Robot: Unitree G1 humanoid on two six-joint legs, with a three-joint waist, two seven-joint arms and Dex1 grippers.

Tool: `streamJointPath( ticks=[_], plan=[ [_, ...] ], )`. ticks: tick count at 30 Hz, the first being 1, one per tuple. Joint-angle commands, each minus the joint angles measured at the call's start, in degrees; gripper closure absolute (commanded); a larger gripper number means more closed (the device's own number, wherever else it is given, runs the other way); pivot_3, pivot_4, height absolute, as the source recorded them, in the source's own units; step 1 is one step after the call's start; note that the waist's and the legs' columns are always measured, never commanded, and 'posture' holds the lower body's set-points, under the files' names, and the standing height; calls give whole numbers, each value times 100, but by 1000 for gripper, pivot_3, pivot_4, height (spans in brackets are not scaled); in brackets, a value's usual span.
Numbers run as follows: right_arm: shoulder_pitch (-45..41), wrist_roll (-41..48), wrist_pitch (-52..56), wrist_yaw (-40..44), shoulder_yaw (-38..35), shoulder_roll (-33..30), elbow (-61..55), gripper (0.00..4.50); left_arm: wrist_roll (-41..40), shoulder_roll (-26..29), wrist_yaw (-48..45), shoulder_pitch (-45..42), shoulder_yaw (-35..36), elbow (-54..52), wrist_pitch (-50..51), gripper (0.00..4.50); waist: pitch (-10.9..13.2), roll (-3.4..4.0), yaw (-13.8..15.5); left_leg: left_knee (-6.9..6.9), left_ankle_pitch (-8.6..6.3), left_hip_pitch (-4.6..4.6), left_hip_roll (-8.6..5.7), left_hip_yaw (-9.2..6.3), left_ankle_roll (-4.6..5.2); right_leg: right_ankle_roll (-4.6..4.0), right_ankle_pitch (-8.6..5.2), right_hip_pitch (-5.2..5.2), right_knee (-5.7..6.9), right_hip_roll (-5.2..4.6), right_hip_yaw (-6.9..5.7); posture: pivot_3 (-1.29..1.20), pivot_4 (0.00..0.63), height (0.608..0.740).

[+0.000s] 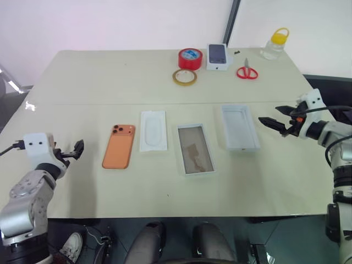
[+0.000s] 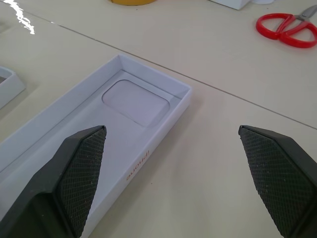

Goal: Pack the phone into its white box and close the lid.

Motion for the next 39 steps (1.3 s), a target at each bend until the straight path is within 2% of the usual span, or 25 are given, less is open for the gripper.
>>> streamJointPath(
  ticks=[1, 15, 19, 23, 31, 37, 39],
  plan=[
    [-34, 1, -58, 50, -66, -117, -177, 36, -12, 58, -9, -2, 77, -212, -52, 0, 0, 0, 0, 0, 0, 0, 0, 0, 0, 0, 0, 0, 0, 0, 0, 0, 150, 740],
    [123, 100, 22, -15, -79, 16, -709, 36, -101, 233, -133, -338, 28, -33, 118, 0, 0, 0, 6, 0, 0, 0, 0, 0, 0, 0, 0, 0, 0, 0, 0, 0, 150, 740],
    [392, 198, 304, 99, 113, 131, -1625, 36, -332, 215, -225, -585, -109, -195, 482, 0, 0, 1, -2, 0, 0, 0, 1, 1, 0, 0, 0, -1, 1, 0, 0, 0, 150, 740],
    [696, 368, 708, 228, 509, 306, -2945, 36, -470, 167, -300, -853, -660, -391, 1044, 0, 0, 0, 3, 2, 0, -1, 1, 0, 0, 1, 0, -3, 4, 1, 2, 0, 150, 740],
    [1073, 534, 1699, -367, 1219, 852, -4914, 36, -1043, 0, -550, -1301, -1158, -627, 1877, 0, 0, 0, 17, 4, 0, -3, 4, 0, 0, 1, 1, -6, 6, 4, 3, 0, 150, 740],
    [878, 391, 2463, -1031, 1937, 1338, -5610, 36, -1286, -61, 7, -1578, -675, -542, 2845, 0, 0, -1, -25, 1, 0, -3, 5, 0, -1, 1, 1, -15, 13, 9, 7, 0, 150, 740],
    [690, 373, 2682, -1172, 2195, 1559, -5686, 36, -1563, -283, 210, -1729, -322, -612, 3185, 0, 0, -1, -23, 1, 0, -3, 5, 1, -1, 1, 0, -21, 18, 10, 10, 0, 150, 740]
  ],
)
